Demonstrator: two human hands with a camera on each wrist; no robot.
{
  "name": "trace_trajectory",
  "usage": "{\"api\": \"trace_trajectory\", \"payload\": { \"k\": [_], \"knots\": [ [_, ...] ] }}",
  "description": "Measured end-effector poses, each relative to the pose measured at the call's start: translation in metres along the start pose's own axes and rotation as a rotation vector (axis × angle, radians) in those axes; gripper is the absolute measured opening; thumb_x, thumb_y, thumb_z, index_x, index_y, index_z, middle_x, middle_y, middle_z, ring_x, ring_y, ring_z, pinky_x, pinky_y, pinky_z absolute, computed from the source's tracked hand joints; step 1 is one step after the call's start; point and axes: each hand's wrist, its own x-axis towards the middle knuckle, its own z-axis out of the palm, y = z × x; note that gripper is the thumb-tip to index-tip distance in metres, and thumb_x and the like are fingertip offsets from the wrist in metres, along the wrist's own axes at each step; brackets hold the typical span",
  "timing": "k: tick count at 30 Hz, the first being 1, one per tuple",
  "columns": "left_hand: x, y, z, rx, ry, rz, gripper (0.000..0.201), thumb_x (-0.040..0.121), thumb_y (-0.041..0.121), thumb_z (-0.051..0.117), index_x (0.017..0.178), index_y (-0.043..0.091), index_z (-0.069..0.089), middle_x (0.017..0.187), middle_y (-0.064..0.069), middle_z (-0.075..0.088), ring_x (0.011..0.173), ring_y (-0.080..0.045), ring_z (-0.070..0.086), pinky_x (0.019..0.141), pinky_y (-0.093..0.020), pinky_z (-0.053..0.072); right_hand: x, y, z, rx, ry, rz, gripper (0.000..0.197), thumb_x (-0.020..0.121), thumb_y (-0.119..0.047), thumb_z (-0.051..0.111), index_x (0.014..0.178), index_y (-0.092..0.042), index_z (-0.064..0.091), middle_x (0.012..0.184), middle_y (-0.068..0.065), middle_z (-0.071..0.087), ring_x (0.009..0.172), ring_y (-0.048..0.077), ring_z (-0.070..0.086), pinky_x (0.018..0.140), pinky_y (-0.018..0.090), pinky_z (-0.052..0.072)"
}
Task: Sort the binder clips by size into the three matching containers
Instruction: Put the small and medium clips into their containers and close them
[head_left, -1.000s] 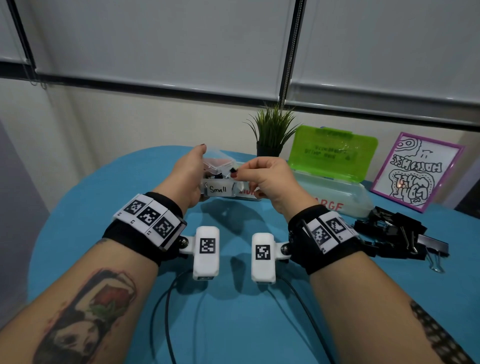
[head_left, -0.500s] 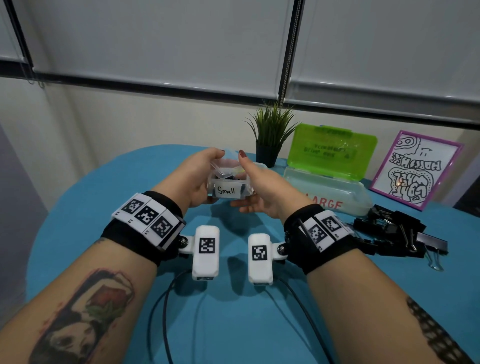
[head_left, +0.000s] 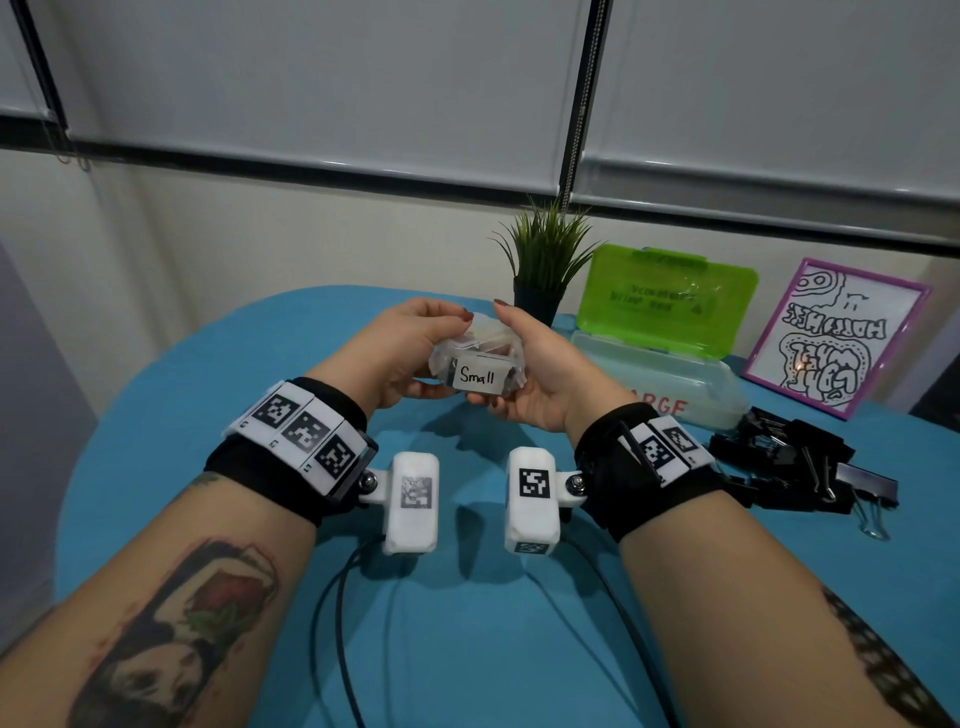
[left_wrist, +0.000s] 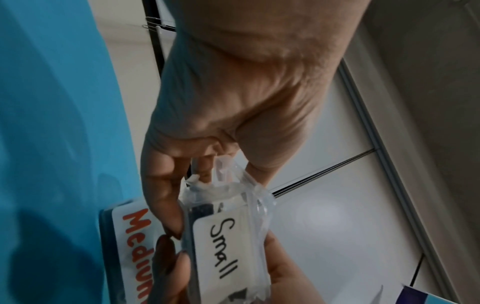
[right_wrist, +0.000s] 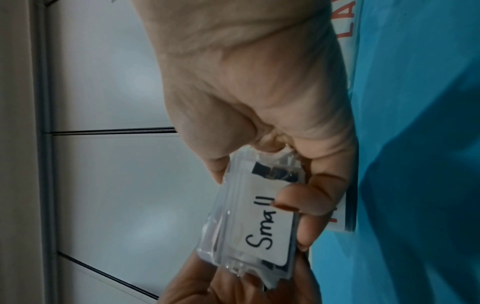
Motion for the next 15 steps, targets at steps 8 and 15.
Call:
{"api": "trace_trajectory", "payload": {
  "k": [8, 15],
  "knots": [
    [-0.0021, 0.0007, -0.0024, 0.108, -0.044, 0.060, 0.027, 0.101, 0.039, 0.052, 0.109, 0.024, 0.073, 0.089, 0.003, 0.075, 0.067, -0.015, 0.068, 0.059, -0.028, 0.053, -0.0019, -0.0005, -0.0012, 0.017, -0.049, -0.015, 0.045, 0.099, -0.049, 0.041, 0.112, -0.014, 0.068, 0.086, 0.018, 0.071, 0.058, 0.028, 0.065, 0.041, 0.021, 0.043],
    [-0.0004, -0.0052, -0.0055, 0.221, -0.194, 0.184, 0.042, 0.076, 0.033, 0.082, 0.115, 0.023, 0.069, 0.100, -0.002, 0.075, 0.084, -0.014, 0.071, 0.069, -0.027, 0.053, -0.0037, -0.0017, -0.0019, 0.008, -0.089, -0.020, 0.043, 0.097, -0.045, 0.040, 0.105, -0.012, 0.067, 0.081, 0.016, 0.070, 0.058, 0.027, 0.063, 0.042, 0.021, 0.042]
  ]
}}
